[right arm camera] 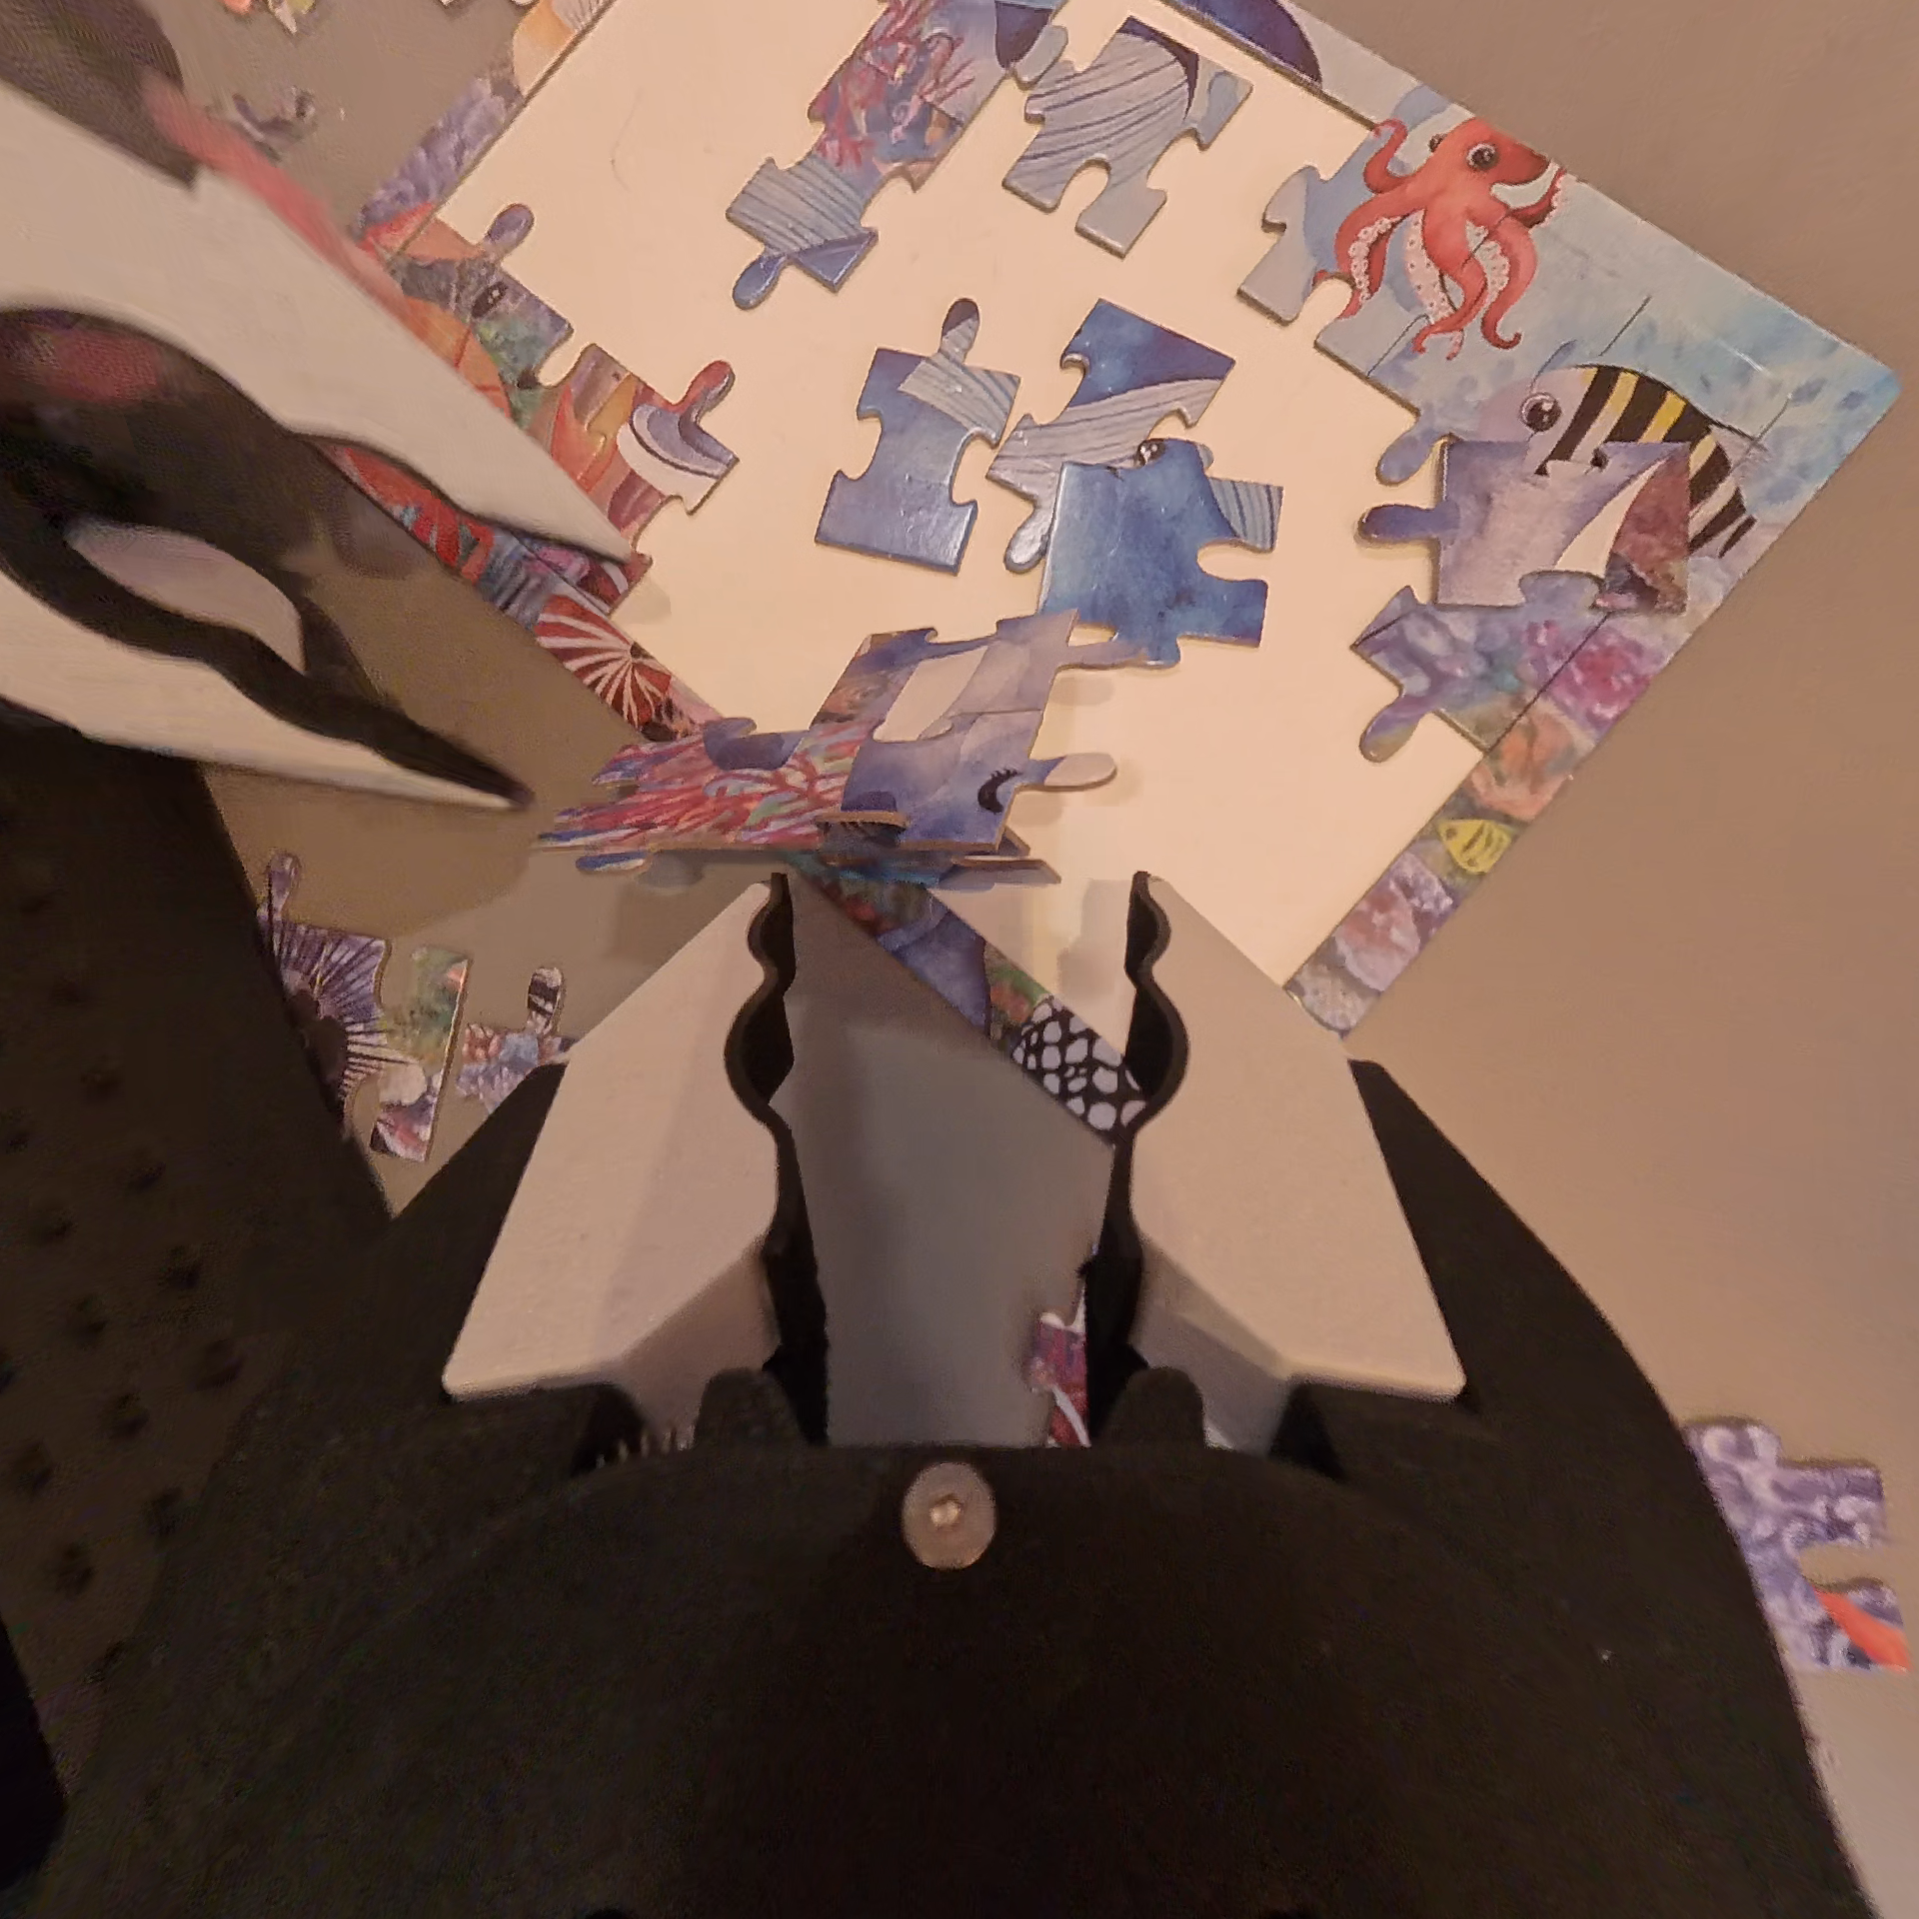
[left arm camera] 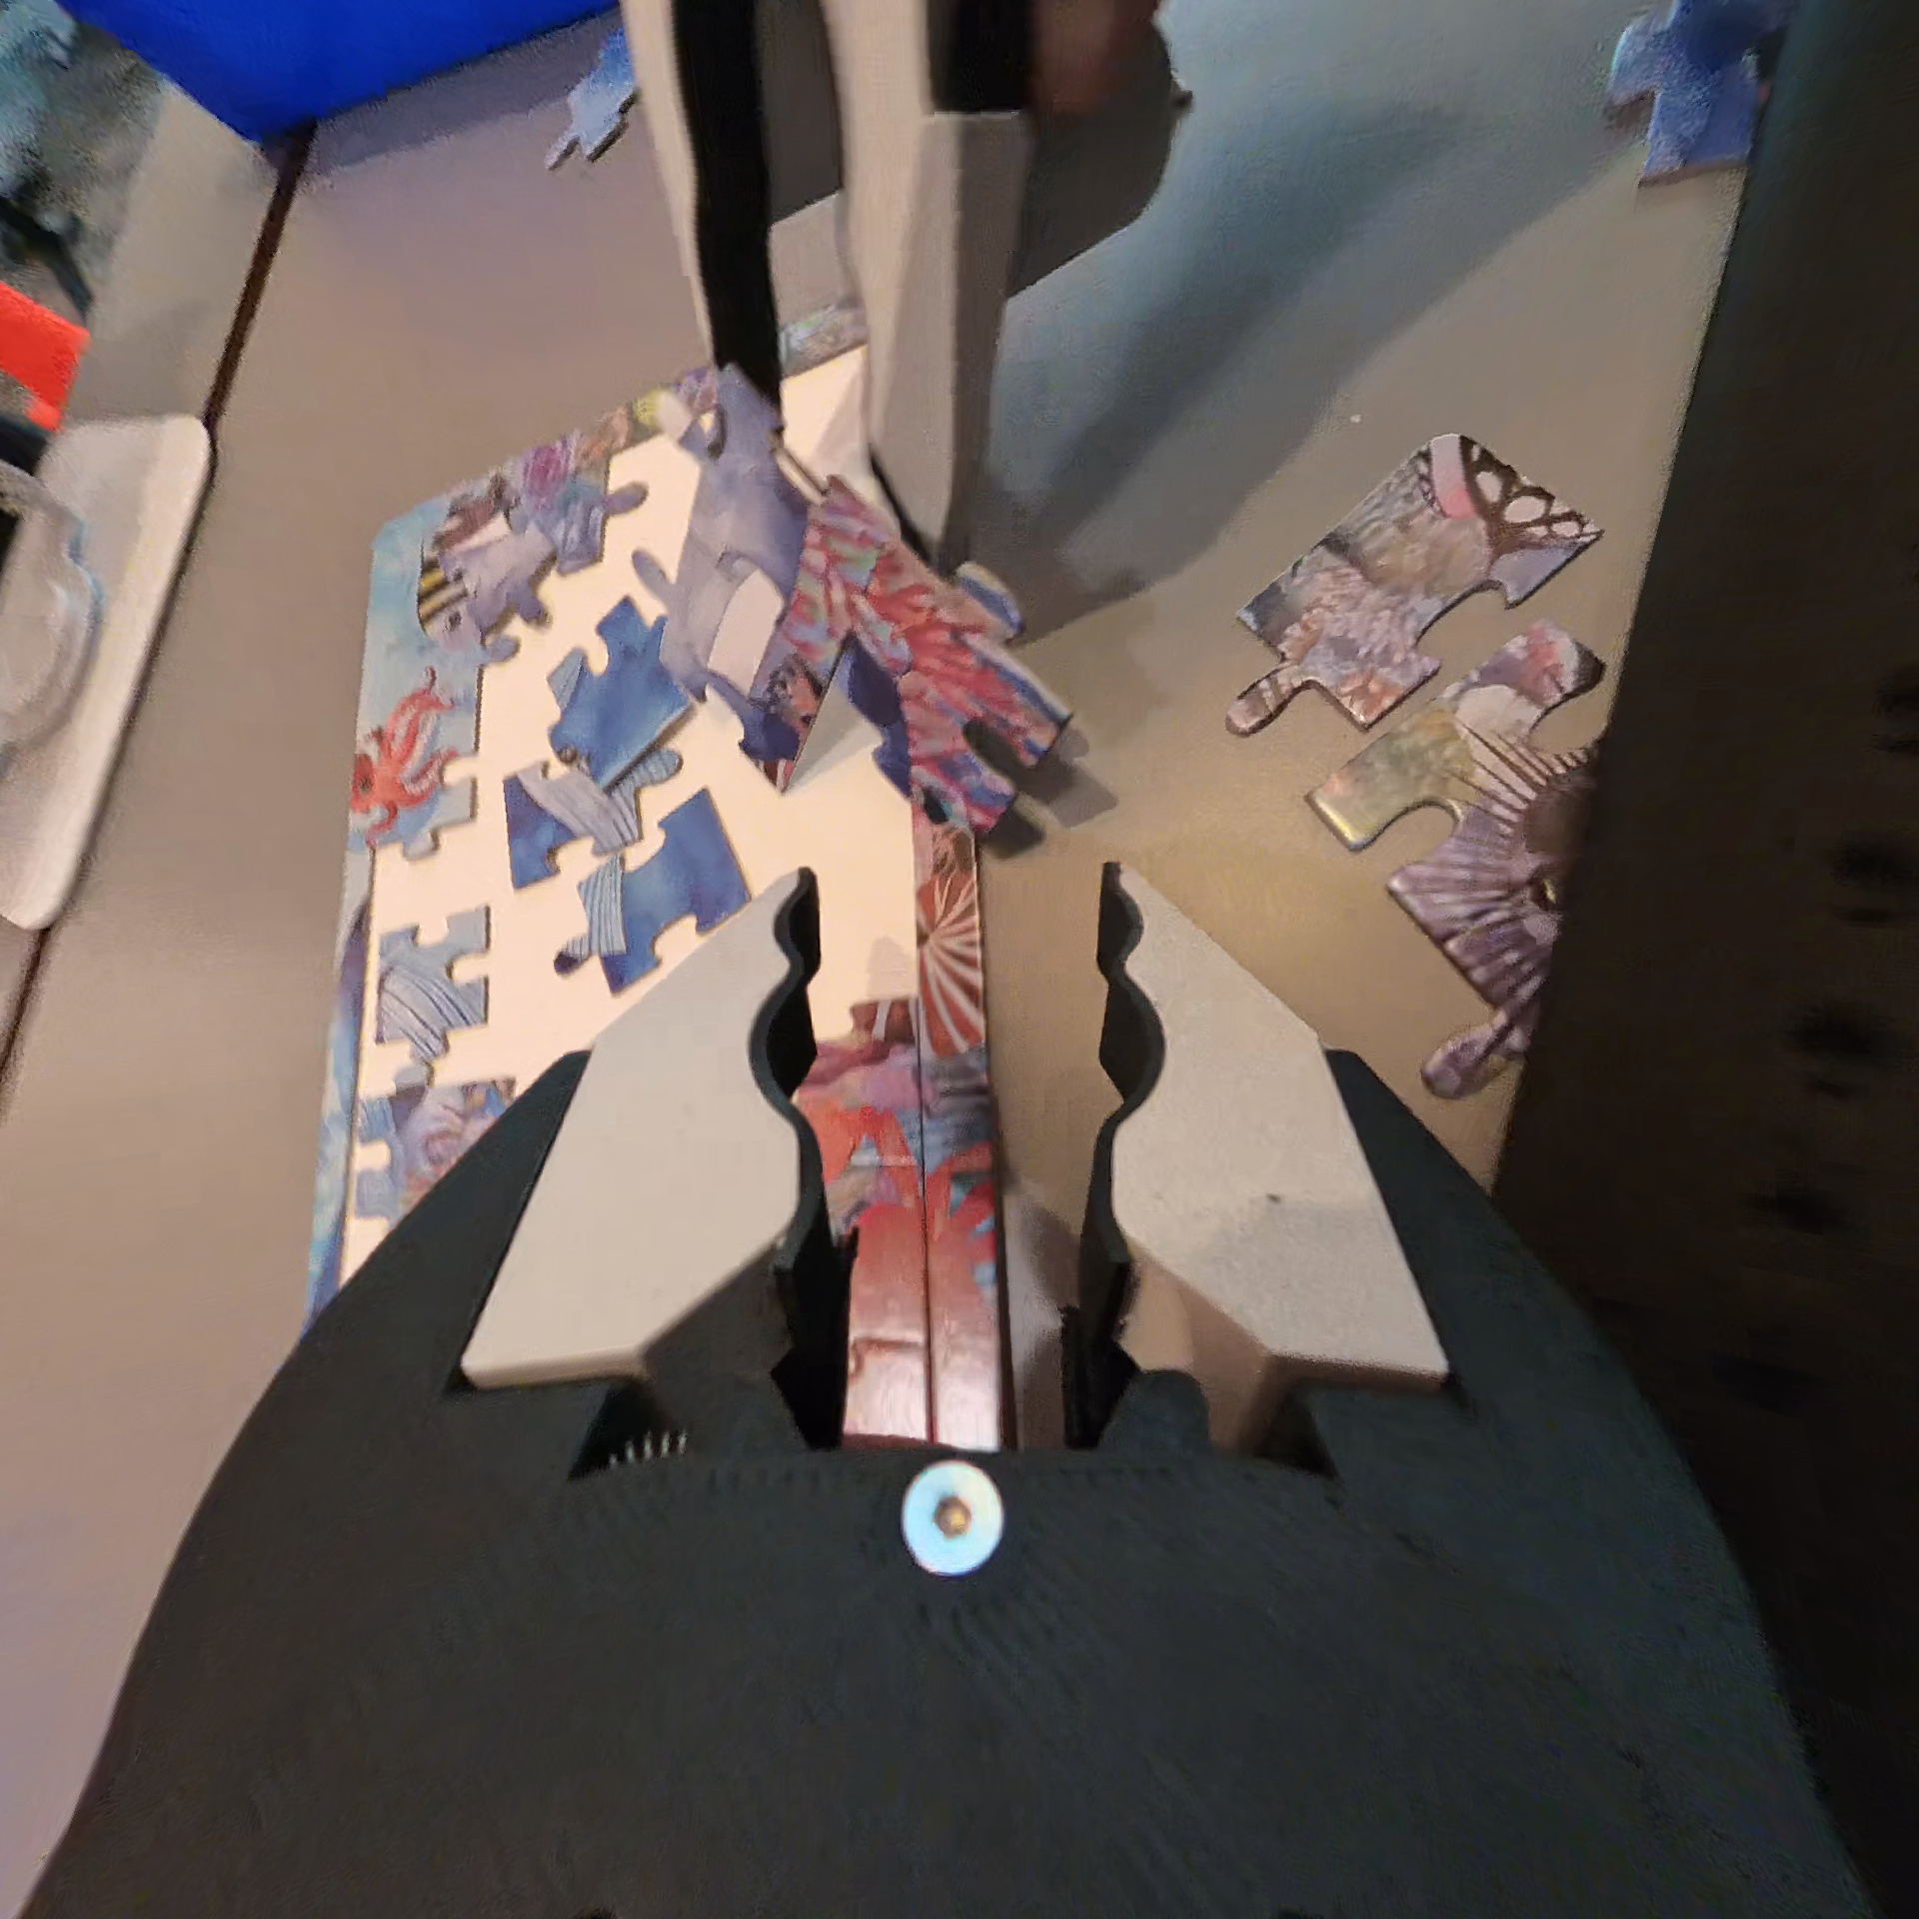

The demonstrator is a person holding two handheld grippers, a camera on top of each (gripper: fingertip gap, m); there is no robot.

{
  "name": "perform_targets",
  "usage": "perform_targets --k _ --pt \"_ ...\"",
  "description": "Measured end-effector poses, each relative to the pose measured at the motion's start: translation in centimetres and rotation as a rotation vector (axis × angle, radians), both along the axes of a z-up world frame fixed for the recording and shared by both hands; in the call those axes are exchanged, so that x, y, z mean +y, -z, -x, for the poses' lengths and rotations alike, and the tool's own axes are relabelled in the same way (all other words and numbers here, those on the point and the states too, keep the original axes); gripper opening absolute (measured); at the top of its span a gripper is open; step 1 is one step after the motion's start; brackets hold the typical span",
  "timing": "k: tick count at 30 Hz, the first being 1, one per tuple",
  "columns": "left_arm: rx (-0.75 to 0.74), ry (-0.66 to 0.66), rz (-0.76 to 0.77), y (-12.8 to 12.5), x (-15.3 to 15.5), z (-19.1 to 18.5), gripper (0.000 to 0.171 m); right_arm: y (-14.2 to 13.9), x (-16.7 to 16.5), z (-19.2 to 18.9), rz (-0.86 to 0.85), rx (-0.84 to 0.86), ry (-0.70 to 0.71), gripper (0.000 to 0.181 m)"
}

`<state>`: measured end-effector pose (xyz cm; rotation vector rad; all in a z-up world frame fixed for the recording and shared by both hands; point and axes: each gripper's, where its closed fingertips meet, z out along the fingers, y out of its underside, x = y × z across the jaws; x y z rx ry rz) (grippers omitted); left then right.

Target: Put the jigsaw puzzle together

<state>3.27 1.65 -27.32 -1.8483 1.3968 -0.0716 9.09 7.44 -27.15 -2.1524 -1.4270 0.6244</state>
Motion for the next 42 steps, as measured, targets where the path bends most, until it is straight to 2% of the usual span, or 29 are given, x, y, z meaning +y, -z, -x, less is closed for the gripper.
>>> perform_targets --k 3,6,9,12,17,20,24,26,28,29,32,34,38,42 --pt "0.079 0.020 -0.151 0.1 0.7 -1.6 0.043 0.2 0.1 0.6 0.026 0.034 -0.023 0.061" --pt "0.127 0.018 -0.248 -0.1 1.7 -2.3 0.018 0.3 0.0 1.0 0.050 0.056 -0.060 0.046" --pt "0.176 0.029 -0.295 0.0 2.1 -2.2 0.010 0.4 0.2 0.8 0.066 0.058 -0.067 0.039" --pt "0.225 0.030 -0.373 -0.5 2.6 -1.3 0.007 0.4 0.1 0.2 0.078 0.055 -0.082 0.014" --pt "0.323 0.076 -0.494 -1.6 3.8 0.4 0.002 -0.5 -1.7 0.1 0.196 0.109 -0.126 0.000" --pt "0.377 0.141 -0.592 -2.6 4.4 1.0 0.000 -1.2 -3.0 0.4 0.316 0.178 -0.135 0.000" --pt "0.451 0.229 -0.597 -1.4 5.0 2.2 0.000 -0.8 -3.6 0.3 0.422 0.197 -0.091 0.003" --pt "0.474 0.255 -0.555 -0.3 5.0 2.8 0.001 -0.5 -3.4 0.1 0.398 0.183 -0.076 0.017" --pt "0.472 0.255 -0.525 0.3 5.2 3.3 0.017 -0.4 -2.9 -0.2 0.366 0.161 -0.044 0.037" --pt "0.439 0.243 -0.498 0.3 5.2 3.5 0.017 -0.4 -2.7 -0.3 0.335 0.138 -0.040 0.041" --pt "0.373 0.202 -0.447 -0.4 5.3 4.4 0.029 -1.2 -2.3 0.0 0.236 0.119 -0.072 0.041" --pt "0.353 0.185 -0.408 -0.4 5.2 5.1 0.030 -1.9 -2.5 1.0 0.201 0.138 -0.122 0.040" --pt "0.383 0.154 -0.421 -0.2 5.4 6.5 0.018 -2.1 -2.1 3.3 0.152 0.113 -0.177 0.041" --pt "0.360 0.113 -0.347 0.5 5.2 8.0 0.016 -1.7 -1.7 5.5 0.112 0.054 -0.248 0.040"
